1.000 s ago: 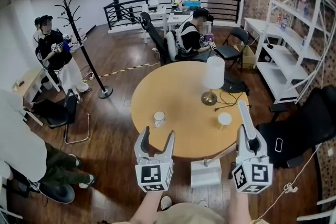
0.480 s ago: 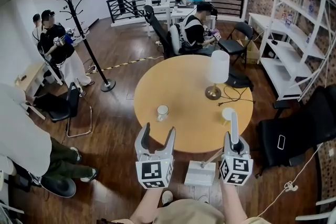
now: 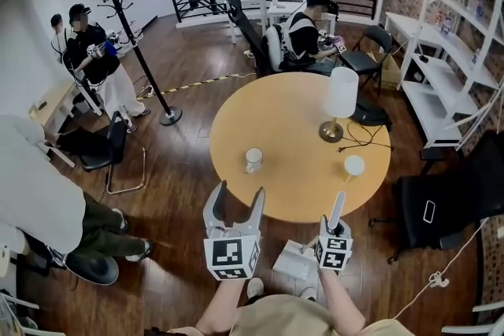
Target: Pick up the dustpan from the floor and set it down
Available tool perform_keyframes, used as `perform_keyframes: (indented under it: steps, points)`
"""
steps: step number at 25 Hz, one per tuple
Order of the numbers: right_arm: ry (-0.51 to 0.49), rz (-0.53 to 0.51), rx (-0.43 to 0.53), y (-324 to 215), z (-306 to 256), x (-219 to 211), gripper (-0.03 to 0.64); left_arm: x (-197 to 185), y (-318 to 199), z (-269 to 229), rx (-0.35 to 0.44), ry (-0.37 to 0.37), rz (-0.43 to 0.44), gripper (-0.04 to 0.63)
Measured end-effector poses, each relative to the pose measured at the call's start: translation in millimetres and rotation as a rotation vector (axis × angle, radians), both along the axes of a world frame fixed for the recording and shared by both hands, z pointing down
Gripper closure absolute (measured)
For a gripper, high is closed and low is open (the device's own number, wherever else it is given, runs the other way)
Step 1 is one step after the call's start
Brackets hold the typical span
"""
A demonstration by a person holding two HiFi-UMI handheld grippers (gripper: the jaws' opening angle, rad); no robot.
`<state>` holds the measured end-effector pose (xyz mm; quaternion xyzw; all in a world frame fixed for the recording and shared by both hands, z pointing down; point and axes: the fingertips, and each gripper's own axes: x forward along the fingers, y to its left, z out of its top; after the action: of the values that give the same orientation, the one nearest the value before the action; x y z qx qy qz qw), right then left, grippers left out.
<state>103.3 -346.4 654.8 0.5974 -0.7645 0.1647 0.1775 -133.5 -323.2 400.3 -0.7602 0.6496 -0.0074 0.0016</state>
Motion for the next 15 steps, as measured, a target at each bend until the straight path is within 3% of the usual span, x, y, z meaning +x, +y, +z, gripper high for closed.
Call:
perform_keyframes:
  steps: [15]
  points:
    - [0.092, -0.251, -0.174, -8.6, 121.8, -68.4, 0.514, -43.0, 3.9, 8.2, -0.03, -0.014, -0.077, 0.281]
